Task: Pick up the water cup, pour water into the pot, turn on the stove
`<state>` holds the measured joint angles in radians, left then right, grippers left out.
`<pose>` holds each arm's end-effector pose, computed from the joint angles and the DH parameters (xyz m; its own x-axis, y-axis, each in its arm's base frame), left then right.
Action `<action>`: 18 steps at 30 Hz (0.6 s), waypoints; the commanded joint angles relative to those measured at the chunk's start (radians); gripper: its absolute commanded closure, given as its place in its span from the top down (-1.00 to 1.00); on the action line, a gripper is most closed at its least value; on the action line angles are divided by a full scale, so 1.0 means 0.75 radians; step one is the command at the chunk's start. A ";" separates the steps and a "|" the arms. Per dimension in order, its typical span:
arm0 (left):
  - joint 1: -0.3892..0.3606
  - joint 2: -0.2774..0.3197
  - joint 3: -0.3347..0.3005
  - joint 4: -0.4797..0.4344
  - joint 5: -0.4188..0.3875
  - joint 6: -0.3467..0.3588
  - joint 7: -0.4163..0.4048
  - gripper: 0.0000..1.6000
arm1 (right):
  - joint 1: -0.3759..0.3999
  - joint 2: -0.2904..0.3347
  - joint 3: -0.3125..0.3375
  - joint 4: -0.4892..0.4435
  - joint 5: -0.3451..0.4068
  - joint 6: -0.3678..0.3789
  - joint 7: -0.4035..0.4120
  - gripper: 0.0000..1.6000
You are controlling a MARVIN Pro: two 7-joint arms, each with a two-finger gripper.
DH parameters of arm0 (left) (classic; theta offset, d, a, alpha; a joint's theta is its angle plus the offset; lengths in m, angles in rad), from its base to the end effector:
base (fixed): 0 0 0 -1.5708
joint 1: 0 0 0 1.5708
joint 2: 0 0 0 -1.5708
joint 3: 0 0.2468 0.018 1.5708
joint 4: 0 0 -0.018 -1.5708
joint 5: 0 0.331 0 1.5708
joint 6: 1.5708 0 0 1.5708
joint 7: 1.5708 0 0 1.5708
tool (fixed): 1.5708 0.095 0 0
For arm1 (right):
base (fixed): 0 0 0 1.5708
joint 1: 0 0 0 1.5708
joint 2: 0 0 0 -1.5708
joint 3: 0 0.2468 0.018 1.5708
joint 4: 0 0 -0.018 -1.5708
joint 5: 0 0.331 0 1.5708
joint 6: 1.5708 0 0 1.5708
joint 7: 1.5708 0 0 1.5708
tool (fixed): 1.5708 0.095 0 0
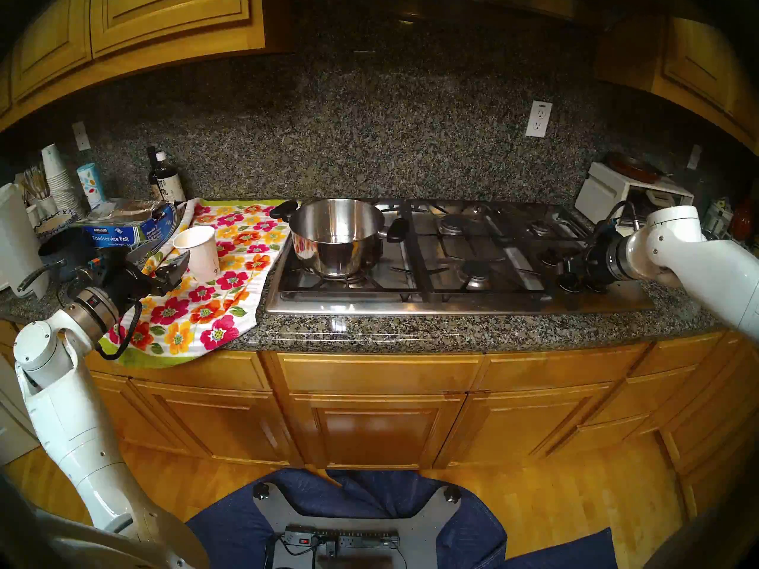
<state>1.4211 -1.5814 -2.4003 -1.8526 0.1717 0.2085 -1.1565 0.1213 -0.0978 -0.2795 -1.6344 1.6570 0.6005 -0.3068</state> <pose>0.3451 0.2237 -0.1358 -0.0712 -0.1535 0.9856 -0.2646 -0.9498 -0.1671 0.4355 -0.2233 -0.1170 0.6906 0.0407 0.7221 -0.0756 -0.9889 0.1280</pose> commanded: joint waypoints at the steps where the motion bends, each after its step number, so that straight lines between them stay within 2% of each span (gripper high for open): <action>1: -0.037 0.004 0.001 -0.035 -0.027 -0.003 -0.002 1.00 | 0.060 -0.003 0.020 -0.003 -0.009 -0.027 0.010 1.00; 18: -0.037 0.004 0.001 -0.035 -0.028 -0.003 -0.002 1.00 | 0.083 -0.003 -0.035 0.003 0.000 -0.073 0.035 1.00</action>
<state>1.4211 -1.5816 -2.4003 -1.8527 0.1710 0.2085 -1.1566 0.1404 -0.0974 -0.3205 -1.6357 1.6577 0.5698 -0.2811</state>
